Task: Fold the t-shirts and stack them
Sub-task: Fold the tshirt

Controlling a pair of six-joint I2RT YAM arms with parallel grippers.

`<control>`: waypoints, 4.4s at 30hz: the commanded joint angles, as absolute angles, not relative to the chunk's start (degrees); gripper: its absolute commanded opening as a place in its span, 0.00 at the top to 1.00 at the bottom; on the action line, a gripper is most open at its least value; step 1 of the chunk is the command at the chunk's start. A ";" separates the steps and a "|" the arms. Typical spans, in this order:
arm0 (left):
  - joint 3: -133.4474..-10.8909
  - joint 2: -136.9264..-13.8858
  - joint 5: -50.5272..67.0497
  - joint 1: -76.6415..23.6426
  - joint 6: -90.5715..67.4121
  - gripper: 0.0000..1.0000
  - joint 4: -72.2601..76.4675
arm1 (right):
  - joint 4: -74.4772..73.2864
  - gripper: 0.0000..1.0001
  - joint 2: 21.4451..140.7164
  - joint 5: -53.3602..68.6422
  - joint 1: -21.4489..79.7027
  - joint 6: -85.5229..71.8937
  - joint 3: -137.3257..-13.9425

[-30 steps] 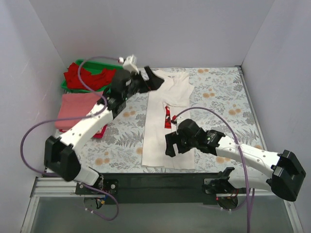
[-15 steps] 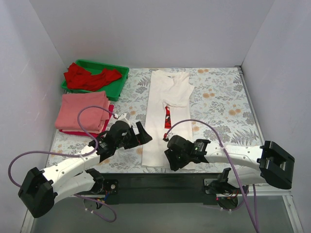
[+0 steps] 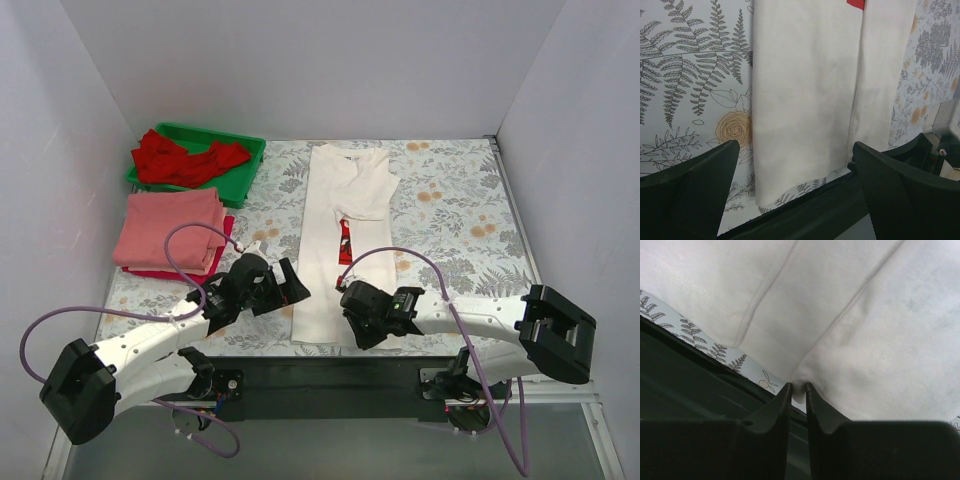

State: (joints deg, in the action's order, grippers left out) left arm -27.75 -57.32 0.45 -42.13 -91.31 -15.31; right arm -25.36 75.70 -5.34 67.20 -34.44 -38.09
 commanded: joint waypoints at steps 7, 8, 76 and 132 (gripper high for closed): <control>-23.48 -56.42 6.41 -43.06 -92.46 0.03 -13.89 | -25.49 0.97 75.94 -6.95 67.50 -37.00 -40.43; -23.12 -56.95 7.03 -43.50 -92.81 0.02 -13.45 | -26.27 0.97 74.98 -6.86 67.59 -36.91 -40.60; -20.57 -60.38 5.71 -51.24 -94.75 1.00 -17.32 | -31.73 0.48 57.03 2.54 56.51 -42.01 -25.40; -65.12 -96.40 -0.54 -31.82 -81.56 1.00 -7.56 | -14.33 0.99 78.56 13.26 21.72 -22.85 -50.97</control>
